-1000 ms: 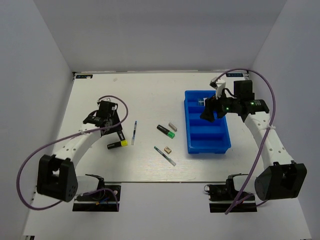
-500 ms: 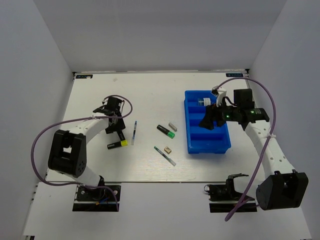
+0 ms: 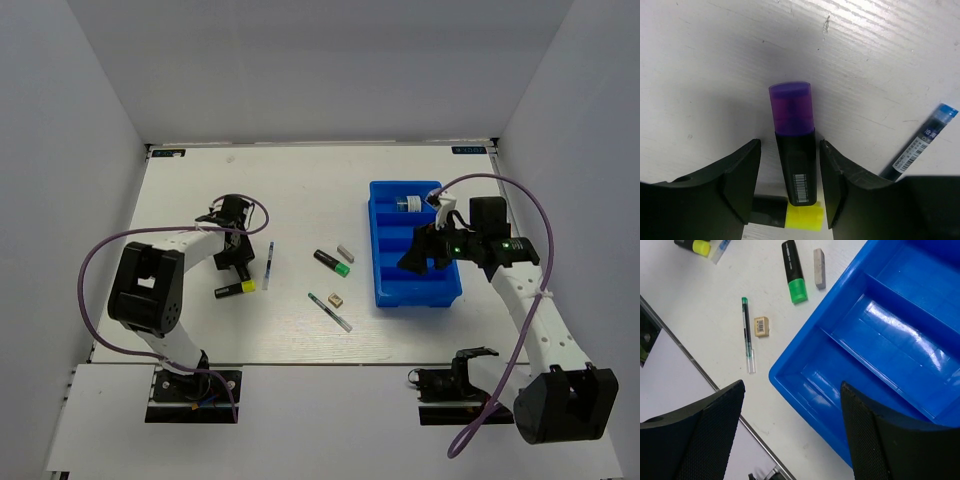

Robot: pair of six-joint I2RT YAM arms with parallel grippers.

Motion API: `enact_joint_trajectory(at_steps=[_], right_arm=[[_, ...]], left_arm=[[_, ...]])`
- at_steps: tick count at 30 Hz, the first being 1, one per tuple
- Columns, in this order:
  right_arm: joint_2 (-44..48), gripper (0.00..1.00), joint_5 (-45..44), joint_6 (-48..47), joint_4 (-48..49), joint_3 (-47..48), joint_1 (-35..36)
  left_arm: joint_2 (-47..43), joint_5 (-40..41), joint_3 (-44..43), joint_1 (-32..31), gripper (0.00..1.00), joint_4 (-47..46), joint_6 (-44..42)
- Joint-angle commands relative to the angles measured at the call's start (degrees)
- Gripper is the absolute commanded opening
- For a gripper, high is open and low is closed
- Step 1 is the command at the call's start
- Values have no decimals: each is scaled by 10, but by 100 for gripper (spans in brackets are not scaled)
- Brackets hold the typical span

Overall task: Sort the stationery into containers
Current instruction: Pick up the pen from the center of the board.

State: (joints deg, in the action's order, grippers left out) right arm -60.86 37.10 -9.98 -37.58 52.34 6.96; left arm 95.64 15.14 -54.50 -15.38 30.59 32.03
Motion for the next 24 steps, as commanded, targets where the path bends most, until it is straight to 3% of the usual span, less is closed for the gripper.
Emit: enact_joint_trajectory(at_steps=[1,2,4,5,6,10,13,16,17,18,19,20,21,24], right_arm=[[22,79,16,20,29,-19,-7],[24,79,17,23,30,-21,-9],[36,79,19,30,41,-35,-12],[37,79,20,33,43,-39,-17],[41,79,21,35,44,-41,-18],[44,79,25,34,51,-58,-23],[46,81,20,30,59,-72,-30],[56,86,-28,27,79,-86,-31],[58,84,-45,28,94,-93,-33],[60,75,-90,29,101,-96,-32],[68,14,-142,43,117,-100,-34],[73,0,-176,51,130,-105,-35],[75,0,-241,67,134,-106,-36],[84,0,-302,92,152,-111,-42]], left_arm=[[13,16,-10,-4,61,-13,11],[15,16,-9,-3,61,-11,13],[19,17,4,-4,44,-18,14],[21,19,8,-4,44,-19,15],[20,18,11,-4,29,-20,15],[2,13,25,-4,4,-24,10],[-47,12,-2,-21,0,-8,-23],[-73,-12,-78,-51,0,23,-68],[-76,-54,-130,-59,0,25,-87],[-77,-75,-148,-86,0,25,-109],[-68,-117,-187,-94,0,25,-118],[-62,-168,-208,-103,0,29,-146],[-42,-189,-248,-118,0,31,-154],[24,-303,-379,-162,0,48,-202]])
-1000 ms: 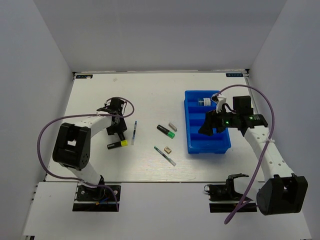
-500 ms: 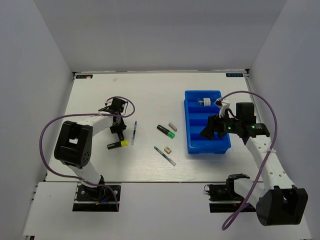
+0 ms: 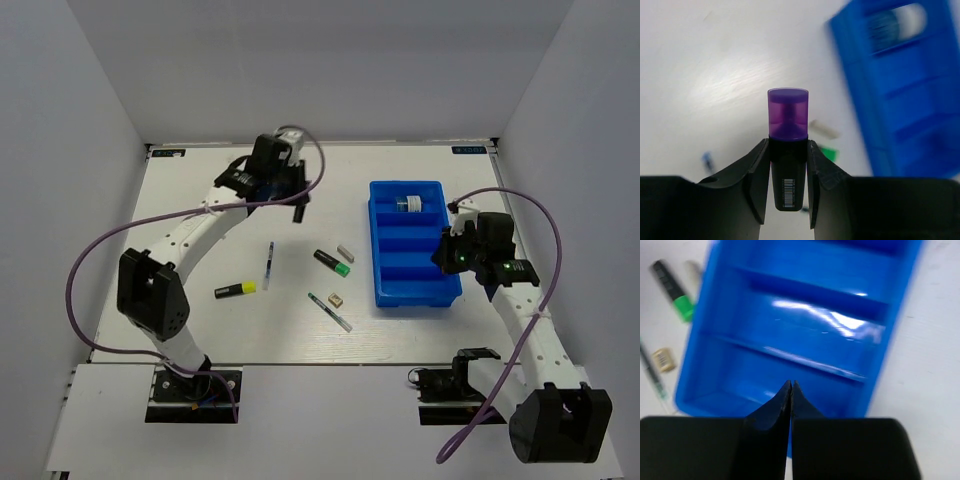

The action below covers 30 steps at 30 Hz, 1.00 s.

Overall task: Sort the stationery into containers
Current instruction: Pick up the pen from the center of the board, then place the pen in the storage box.

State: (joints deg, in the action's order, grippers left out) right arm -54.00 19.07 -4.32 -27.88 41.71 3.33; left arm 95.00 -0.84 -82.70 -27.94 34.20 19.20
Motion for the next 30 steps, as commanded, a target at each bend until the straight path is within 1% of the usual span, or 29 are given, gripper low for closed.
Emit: enact_joint_trajectory(at_steps=[1,2,3,4,5,6,8,9,12,13,16,17,25,28,30], right_arm=[[17,0,-155,40,57,-7,-8],[18,0,-167,54,65,-5,-10],[20,0,-197,61,67,-6,-10],[20,0,-234,67,70,-8,-13],[23,0,-256,69,73,-8,-12],[25,0,-264,69,84,-15,-14],[26,0,-284,69,92,-21,-18],[28,0,-288,69,97,-26,-18],[29,0,-302,70,104,-30,-27],[30,0,-304,72,104,-30,-26],[32,0,-296,74,105,-33,-26],[32,0,-294,75,105,-33,-45],[35,0,-284,74,107,-37,-52],[37,0,-281,77,107,-37,-54],[38,0,-280,74,108,-37,-55]], left_arm=[[60,-153,-117,-52,0,14,-86],[75,-165,-154,-68,0,16,-109],[120,-187,-194,-75,0,15,-116],[135,-198,-213,-85,0,14,-128],[148,-228,-229,-96,0,0,-131],[180,-240,-265,-99,0,-10,-144],[195,-259,-286,-121,0,-45,-156],[214,-280,-290,-125,0,-66,-179],[237,-312,-292,-143,0,-127,-188],[240,-315,-289,-148,0,-153,-208],[265,-315,-302,-154,0,-187,-209],[278,-314,-304,-158,0,-193,-205],[336,-261,-324,-171,0,-260,-197],[356,-221,-323,-173,3,-296,-174],[367,-216,-324,-174,5,-304,-169]])
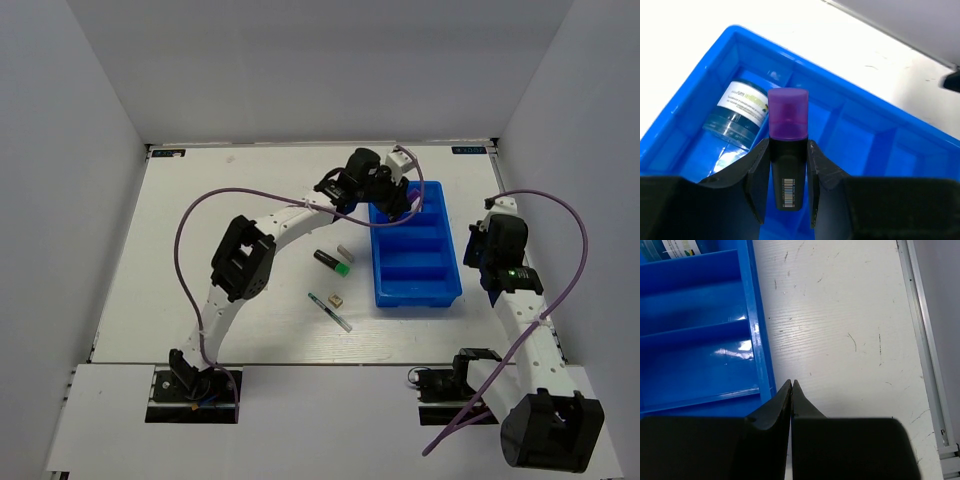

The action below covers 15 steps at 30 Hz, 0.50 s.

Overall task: Sort the stationery into containers
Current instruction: Place the pen in the storage box.

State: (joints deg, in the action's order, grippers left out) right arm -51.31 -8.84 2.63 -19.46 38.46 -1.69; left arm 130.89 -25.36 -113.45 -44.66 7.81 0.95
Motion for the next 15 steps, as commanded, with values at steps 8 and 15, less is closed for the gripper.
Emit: enact_joint_trajectory(at_steps=[8,15], right_arm=[[10,0,-6,4,23,-3,-7],[9,0,0,4,25,-5,-9]], left_arm=[[48,68,-46,-7,15,-49,5],[35,75,-17,-6,59,-54,11]])
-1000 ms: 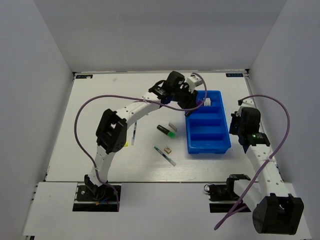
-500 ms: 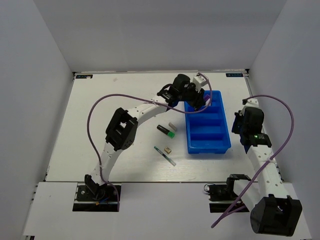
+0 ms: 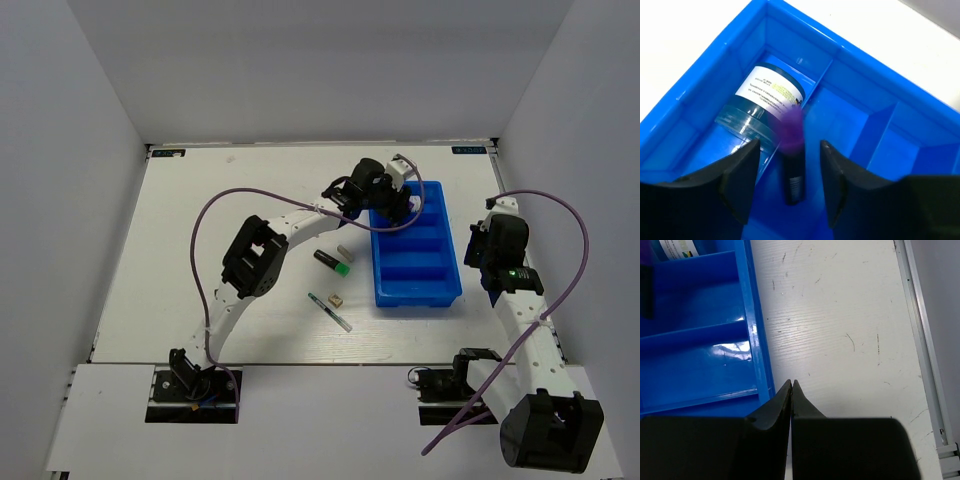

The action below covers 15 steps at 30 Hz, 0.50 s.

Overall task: Sort the stationery into containers
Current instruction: Place the pen in the storage box.

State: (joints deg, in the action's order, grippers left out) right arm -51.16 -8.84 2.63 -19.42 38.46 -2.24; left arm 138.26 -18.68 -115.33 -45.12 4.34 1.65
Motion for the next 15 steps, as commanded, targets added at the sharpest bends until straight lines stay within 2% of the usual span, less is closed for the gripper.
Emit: enact_joint_trajectory(at_steps=[1,2,7,11,12,13,14,15], right_arm=[[8,0,1,4,25,-5,-4],[8,0,1,4,23,-6,-4],[9,0,8,4,21,-7,-6],[10,0,12,1,20,-9,-8],[12,0,17,1,20,-9,-8],[11,0,20,-1,21,-9,-8],[13,1,36,-3,20,-10,-8],[15,5,40,-6,20,-9,-9]], left_arm=[[-42,9,9,-1,63,-21,5],[-47,9,8,-2,69,-21,5],[-87,9,11,-5,72,-24,12],[-175,31,57,-7,33,-16,48],[-230,34,86,-7,16,10,49],[-246,29,101,-7,12,22,48],[-266,2,157,-5,9,47,16],[-283,-20,177,5,9,65,-2]])
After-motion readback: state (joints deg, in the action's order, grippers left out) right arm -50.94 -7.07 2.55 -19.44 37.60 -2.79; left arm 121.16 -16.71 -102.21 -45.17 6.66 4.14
